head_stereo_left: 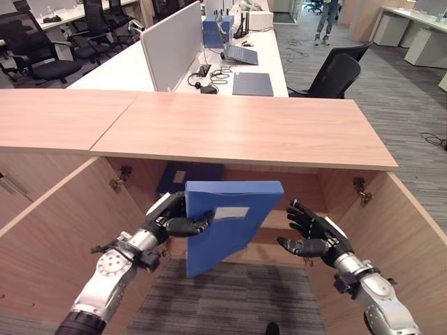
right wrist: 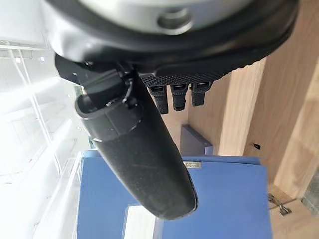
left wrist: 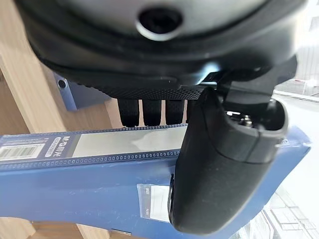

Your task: Put the empty folder in the office cabinet

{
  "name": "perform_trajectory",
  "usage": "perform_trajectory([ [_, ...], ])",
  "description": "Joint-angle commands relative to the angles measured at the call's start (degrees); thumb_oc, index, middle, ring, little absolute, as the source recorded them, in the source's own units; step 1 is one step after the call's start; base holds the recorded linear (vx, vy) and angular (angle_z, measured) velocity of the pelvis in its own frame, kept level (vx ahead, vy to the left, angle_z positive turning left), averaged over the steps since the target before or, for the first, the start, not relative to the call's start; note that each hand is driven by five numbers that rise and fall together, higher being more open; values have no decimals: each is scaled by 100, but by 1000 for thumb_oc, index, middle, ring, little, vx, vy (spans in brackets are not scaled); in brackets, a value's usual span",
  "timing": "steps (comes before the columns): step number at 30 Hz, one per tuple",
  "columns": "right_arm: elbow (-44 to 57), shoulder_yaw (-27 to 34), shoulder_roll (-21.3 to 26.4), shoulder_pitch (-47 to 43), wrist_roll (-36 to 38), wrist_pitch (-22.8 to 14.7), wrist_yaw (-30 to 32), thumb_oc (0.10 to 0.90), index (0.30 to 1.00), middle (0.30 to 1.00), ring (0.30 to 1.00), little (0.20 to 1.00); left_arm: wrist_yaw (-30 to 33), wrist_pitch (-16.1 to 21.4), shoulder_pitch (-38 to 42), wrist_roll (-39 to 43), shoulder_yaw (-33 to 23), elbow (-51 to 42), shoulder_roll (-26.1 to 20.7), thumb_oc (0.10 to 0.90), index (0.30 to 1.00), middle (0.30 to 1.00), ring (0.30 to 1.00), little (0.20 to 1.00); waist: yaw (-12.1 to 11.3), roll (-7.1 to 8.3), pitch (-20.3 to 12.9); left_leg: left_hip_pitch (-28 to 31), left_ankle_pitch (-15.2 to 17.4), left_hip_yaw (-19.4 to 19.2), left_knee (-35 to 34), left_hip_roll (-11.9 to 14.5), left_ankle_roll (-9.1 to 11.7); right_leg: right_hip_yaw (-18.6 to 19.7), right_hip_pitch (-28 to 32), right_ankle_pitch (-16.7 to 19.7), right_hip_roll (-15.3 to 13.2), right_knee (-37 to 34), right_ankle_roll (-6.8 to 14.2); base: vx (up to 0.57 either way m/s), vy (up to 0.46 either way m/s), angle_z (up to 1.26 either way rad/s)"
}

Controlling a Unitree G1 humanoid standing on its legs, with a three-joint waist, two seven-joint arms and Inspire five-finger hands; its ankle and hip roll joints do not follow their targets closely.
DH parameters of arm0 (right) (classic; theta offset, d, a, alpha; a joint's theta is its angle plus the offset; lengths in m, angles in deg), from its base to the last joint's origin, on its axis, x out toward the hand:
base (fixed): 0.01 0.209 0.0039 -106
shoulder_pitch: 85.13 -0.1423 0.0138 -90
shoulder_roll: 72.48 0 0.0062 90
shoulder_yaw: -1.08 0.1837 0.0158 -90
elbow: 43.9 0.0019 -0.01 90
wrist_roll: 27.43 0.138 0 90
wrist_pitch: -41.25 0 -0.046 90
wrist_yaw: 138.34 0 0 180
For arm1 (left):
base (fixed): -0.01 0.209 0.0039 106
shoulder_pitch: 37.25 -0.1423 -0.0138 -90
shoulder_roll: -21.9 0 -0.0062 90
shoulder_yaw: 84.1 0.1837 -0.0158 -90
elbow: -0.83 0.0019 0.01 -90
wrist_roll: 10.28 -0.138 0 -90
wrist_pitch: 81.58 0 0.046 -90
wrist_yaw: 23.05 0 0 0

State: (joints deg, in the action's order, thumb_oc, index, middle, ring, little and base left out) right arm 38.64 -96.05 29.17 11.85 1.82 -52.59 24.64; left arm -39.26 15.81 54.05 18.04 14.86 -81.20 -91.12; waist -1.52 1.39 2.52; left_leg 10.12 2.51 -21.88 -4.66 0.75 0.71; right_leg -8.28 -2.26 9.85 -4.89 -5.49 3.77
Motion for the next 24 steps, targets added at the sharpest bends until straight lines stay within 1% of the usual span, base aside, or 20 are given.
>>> perform_trajectory([
  [1,634,316,-13,-371,-31,-530,-168,800,900,900,900,900,217,718,896,70,-517,124,115,400,300,300,300,300,29,-57,-212,-102,179,773,-34,-41,61,-254,504,-652,12,238,399,0,0,0],
  [8,637,91,-49,-420,81,-485,-281,800,900,900,900,900,266,745,1074,70,-448,202,217,400,300,300,300,300,38,-50,-220,-87,178,752,-34,-34,65,-255,503,-648,21,234,399,0,0,0],
  [12,533,-169,-43,-577,81,-462,-355,800,900,900,900,900,156,743,1315,185,-192,76,263,400,300,300,300,300,43,-56,-210,-93,168,772,-34,-28,68,-257,507,-653,17,245,396,0,0,0],
  [15,293,-226,-7,-866,5,-550,-223,800,900,900,900,900,-247,724,1396,420,173,-339,27,400,300,300,300,300,22,-70,-226,-81,184,770,-34,-35,54,-252,524,-642,12,237,402,0,0,0],
  [17,207,-189,37,-963,-24,-591,-176,800,900,900,900,900,-461,699,1390,671,296,-514,-147,400,300,300,300,300,21,-81,-234,-70,191,775,-34,-40,55,-261,535,-642,10,239,402,0,0,0],
  [24,-74,-73,154,-1074,9,-710,-33,800,900,900,900,900,-913,656,1314,1434,437,-885,-690,400,300,300,300,300,-1,-89,-244,-64,189,807,-34,-43,65,-282,562,-636,11,232,410,0,0,0],
])
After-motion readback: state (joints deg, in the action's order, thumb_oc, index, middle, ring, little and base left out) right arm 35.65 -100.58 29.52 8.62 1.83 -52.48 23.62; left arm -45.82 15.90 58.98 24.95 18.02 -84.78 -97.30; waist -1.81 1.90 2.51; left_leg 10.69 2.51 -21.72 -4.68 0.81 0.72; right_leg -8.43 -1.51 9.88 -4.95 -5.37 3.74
